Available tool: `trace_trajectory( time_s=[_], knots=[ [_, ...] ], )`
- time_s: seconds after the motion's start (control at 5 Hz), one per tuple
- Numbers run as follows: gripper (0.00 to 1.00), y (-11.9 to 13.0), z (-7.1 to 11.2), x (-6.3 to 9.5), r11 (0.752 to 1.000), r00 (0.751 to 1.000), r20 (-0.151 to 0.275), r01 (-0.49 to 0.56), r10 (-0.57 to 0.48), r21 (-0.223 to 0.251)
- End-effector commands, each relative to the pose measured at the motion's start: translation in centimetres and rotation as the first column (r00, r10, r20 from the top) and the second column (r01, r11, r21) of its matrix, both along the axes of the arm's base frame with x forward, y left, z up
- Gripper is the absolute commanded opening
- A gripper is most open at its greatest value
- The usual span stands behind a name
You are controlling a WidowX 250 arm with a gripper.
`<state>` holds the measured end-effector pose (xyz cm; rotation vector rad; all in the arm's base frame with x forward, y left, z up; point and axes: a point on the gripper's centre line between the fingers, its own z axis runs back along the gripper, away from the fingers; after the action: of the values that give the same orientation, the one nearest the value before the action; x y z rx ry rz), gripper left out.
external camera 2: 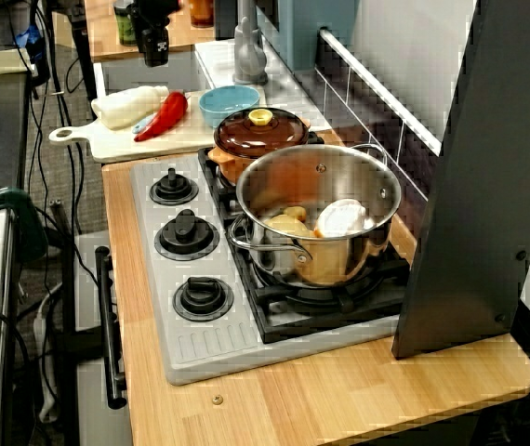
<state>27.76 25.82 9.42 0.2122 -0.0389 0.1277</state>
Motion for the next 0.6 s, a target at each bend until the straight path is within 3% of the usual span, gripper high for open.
trace_trajectory(
  time_s=[0.0,0.2,0.4],
  knots=[
    [0.0,-0.5,3.9,-0.8,0.999,0.998,0.064,0.001,-0.003,0.032],
    [1.0,-1.1,4.2,-1.0,1.0,0.997,0.067,-0.029,0.028,0.012],
    [1.0,-1.8,4.4,-1.2,0.997,0.995,0.066,-0.072,0.074,-0.038]
  ],
)
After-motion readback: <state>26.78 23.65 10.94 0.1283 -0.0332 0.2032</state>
